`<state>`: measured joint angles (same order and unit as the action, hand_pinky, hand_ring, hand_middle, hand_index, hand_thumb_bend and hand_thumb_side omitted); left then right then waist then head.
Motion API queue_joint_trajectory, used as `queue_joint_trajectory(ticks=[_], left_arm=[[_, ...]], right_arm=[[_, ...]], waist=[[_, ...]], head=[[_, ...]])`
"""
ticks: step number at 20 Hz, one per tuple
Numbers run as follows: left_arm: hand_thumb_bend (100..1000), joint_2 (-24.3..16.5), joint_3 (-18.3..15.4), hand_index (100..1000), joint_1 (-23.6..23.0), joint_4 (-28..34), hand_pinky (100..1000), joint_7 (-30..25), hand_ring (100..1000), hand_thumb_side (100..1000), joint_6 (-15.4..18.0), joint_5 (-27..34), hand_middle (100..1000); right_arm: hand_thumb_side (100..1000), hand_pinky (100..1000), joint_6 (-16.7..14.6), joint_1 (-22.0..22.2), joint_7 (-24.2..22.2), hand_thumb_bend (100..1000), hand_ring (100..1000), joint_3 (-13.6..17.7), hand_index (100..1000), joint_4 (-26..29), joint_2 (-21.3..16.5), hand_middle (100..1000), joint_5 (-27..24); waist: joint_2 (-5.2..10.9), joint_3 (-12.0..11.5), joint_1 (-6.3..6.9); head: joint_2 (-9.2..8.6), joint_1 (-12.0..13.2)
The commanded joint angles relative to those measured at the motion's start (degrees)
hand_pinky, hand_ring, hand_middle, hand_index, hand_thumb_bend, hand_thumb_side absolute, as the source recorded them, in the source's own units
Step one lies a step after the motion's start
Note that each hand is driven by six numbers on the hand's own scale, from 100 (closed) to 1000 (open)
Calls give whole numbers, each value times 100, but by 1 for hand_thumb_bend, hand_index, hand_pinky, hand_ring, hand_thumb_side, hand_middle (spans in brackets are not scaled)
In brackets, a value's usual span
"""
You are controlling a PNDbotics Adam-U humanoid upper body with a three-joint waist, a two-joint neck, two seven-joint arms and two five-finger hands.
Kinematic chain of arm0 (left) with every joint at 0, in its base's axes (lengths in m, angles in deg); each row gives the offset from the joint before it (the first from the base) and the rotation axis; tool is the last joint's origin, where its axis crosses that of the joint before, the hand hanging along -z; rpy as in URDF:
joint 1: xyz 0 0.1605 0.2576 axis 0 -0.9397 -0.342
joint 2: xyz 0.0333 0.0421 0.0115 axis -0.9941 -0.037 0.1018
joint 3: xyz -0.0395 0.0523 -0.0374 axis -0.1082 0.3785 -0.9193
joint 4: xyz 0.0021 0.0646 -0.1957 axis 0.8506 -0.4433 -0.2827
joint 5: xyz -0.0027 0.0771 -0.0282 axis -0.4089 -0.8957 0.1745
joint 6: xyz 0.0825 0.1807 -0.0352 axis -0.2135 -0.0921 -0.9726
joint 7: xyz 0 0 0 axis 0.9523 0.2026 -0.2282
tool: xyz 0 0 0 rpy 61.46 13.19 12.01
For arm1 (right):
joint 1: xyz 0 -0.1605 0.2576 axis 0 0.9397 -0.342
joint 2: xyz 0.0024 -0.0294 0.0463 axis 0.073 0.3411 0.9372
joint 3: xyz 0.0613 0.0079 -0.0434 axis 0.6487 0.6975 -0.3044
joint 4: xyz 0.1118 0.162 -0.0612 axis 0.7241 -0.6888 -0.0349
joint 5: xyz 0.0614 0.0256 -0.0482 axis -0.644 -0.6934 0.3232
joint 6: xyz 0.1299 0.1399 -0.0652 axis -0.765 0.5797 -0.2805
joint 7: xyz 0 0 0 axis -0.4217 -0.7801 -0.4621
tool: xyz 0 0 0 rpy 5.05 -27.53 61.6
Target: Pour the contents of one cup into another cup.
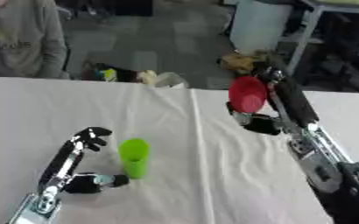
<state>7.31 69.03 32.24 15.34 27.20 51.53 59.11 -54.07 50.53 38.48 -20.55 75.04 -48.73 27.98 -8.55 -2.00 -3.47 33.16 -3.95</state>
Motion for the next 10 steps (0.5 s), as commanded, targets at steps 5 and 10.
queue_joint_trajectory(ticks=[5, 10], left_arm=[[1000, -121, -179, 804, 40, 777, 647, -55, 675, 611, -299, 662, 760], [1000, -116, -217, 803, 37, 940, 646, -124, 671, 620, -408, 951, 756]], right_arm=[[303, 870, -314, -87, -388, 100, 891, 144, 475, -920, 55, 157, -675], [336, 874, -550, -107, -675, 100, 898, -16, 490, -1301, 138, 161, -1132]], waist=[[25, -146, 96], [-1, -202, 117]], head=[[-2, -153], [-2, -205]])
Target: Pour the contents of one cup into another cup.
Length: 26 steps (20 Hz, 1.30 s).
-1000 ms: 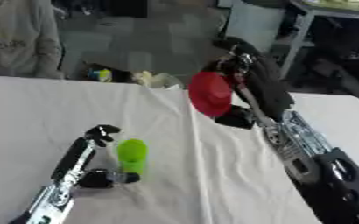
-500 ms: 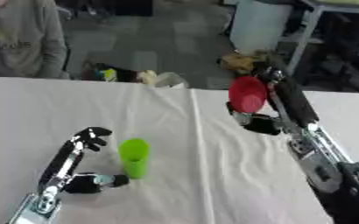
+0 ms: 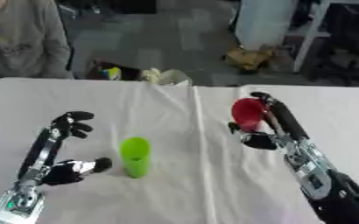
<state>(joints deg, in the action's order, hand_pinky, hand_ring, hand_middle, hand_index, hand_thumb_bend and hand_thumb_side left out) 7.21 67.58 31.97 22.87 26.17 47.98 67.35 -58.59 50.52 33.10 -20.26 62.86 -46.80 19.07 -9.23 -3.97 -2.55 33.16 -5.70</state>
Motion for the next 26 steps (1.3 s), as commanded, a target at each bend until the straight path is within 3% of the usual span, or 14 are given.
queue_joint_trajectory(ticks=[1, 6, 7, 9, 10, 13, 15, 20, 26], left_arm=[[1000, -103, -74, 803, 63, 201, 645, -29, 670, 623, -65, 150, 755], [1000, -100, -97, 803, 40, 218, 645, -39, 669, 629, -100, 186, 754], [1000, -98, -103, 803, 33, 213, 645, -35, 669, 632, -104, 186, 753], [1000, -99, -109, 803, 20, 205, 645, -32, 669, 632, -110, 189, 753], [1000, -99, -112, 803, 14, 203, 645, -30, 669, 632, -110, 190, 753], [1000, -100, -128, 803, -6, 197, 646, -16, 669, 632, -115, 186, 754], [1000, -104, -131, 803, -22, 194, 646, -12, 669, 633, -114, 175, 754], [1000, -106, -141, 803, -57, 200, 646, -1, 670, 633, -114, 171, 754], [1000, -126, -202, 803, -108, 211, 647, 35, 670, 637, -124, 168, 755]], right_arm=[[353, 875, -133, -103, -207, 100, 901, -94, 498, -106, -58, 167, -333], [579, 901, -294, -80, -667, 100, 935, -287, 564, -83, -158, 226, -670], [742, 931, -341, -65, -764, 331, 971, -307, 656, -75, -177, 306, -652], [798, 960, -467, -29, -948, 448, 1000, -357, 738, -80, -218, 395, -535], [801, 963, -531, -12, -1040, 454, 1000, -363, 744, -90, -233, 405, -458], [816, 1000, -701, 30, -1313, 565, 1000, -349, 834, -101, -281, 562, -213], [815, 1000, -783, 41, -1489, 604, 1000, -317, 854, -55, -327, 596, -43], [796, 1000, -867, 79, -1863, 642, 1000, -133, 865, 187, -410, 609, 260], [780, 1000, -753, 243, -1801, 625, 1000, 88, 850, 623, -605, 582, 57]], waist=[[64, -6, 27], [65, 11, 16], [71, 21, 12], [85, 42, 7], [91, 52, 5], [118, 82, -5], [137, 92, -9], [179, 99, -11], [217, 152, -19]], head=[[-2, -35], [1, -66], [0, -68], [8, -73], [9, -75], [18, -72], [23, -68], [28, -62], [32, -24]])
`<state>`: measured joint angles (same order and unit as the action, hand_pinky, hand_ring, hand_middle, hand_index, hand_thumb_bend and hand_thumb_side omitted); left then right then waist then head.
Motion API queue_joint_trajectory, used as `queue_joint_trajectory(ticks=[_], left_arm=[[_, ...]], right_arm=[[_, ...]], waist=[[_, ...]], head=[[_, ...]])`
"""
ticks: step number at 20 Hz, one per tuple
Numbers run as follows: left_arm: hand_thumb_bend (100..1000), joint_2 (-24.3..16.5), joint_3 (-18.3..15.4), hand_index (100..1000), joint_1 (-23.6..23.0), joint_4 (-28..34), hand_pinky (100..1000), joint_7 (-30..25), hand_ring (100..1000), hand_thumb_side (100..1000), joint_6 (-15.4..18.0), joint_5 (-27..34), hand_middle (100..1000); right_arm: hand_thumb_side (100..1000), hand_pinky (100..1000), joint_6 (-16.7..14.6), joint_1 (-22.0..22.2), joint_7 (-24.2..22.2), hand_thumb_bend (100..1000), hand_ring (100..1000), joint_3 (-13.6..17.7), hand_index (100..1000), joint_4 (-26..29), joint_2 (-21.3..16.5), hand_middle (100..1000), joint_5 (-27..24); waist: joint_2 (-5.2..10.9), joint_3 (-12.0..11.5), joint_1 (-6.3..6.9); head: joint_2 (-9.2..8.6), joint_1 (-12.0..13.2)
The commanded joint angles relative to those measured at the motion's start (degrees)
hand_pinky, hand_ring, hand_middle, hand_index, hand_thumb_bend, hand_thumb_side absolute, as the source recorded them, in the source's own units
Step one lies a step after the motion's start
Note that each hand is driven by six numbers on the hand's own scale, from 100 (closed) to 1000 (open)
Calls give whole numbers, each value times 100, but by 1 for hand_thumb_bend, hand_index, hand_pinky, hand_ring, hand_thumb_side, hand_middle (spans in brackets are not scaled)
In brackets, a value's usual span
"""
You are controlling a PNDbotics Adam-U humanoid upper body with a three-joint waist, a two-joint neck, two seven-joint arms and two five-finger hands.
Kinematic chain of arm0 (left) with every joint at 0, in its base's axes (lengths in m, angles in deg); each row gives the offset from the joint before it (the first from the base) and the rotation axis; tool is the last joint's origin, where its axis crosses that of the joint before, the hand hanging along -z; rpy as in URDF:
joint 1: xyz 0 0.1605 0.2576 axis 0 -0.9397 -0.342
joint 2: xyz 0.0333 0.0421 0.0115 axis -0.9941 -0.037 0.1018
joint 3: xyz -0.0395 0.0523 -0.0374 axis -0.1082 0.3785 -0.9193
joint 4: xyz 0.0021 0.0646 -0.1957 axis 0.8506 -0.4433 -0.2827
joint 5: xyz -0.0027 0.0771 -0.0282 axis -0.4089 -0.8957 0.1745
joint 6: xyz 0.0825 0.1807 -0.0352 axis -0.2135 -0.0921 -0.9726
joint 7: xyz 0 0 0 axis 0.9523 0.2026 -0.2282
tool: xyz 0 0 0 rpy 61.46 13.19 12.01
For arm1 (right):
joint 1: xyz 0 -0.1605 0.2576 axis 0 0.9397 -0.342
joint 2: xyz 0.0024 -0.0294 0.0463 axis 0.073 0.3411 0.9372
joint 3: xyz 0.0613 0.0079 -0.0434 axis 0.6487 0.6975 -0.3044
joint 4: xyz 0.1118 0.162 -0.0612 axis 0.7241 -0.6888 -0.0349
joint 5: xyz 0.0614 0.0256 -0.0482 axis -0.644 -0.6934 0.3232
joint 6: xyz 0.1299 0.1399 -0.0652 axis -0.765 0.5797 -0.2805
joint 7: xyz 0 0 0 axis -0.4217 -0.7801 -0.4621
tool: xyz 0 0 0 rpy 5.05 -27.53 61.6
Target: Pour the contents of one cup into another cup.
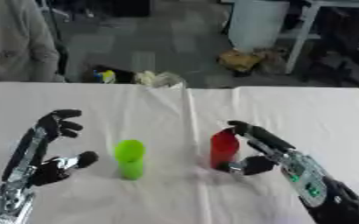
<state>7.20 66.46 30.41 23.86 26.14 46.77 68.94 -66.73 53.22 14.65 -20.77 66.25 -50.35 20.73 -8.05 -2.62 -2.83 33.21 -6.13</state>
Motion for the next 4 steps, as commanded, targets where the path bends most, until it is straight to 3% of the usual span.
queue_joint_trajectory(ticks=[1, 4], left_arm=[[1000, -133, -102, 804, 37, 119, 647, 41, 672, 637, -6, 6, 756], [1000, -167, -136, 805, -4, 152, 647, 37, 675, 637, -11, -5, 759]], right_arm=[[774, 1000, 96, 16, 76, 619, 1000, 181, 843, 365, -295, 573, -154], [760, 999, 192, 197, 237, 594, 1000, 313, 825, 705, -396, 551, -358]], waist=[[104, 30, 8], [114, 81, 8]], head=[[27, 27], [22, 53]])
